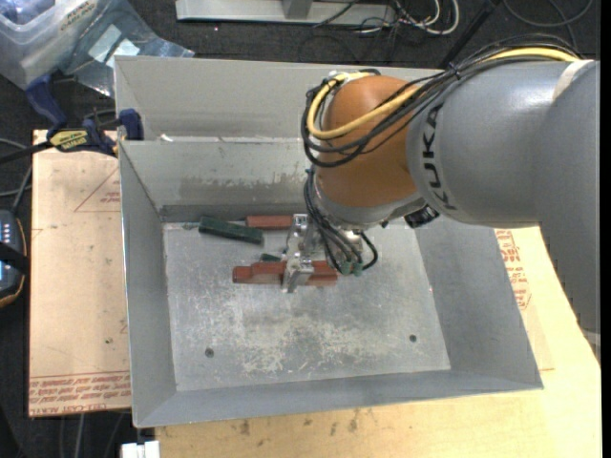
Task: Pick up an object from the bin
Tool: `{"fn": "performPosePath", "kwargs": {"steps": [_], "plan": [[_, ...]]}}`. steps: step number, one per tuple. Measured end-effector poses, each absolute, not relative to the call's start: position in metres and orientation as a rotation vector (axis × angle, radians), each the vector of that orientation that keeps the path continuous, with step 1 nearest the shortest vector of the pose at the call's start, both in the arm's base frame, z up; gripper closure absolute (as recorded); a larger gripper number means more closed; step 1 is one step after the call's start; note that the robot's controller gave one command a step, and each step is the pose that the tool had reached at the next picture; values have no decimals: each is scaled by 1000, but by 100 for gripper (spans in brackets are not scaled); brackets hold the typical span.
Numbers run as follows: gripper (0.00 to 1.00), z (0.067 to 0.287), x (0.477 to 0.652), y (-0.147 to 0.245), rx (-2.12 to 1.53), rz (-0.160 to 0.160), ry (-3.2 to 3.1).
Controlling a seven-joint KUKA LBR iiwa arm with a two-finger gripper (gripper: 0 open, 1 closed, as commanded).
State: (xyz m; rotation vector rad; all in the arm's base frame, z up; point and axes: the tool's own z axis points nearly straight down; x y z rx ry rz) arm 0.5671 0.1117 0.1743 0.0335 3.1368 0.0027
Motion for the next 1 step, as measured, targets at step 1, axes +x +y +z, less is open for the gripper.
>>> {"fn": "performPosePath", "kwargs": {"steps": [1], "plan": [[100,183,567,112,33,3,3137]]}}
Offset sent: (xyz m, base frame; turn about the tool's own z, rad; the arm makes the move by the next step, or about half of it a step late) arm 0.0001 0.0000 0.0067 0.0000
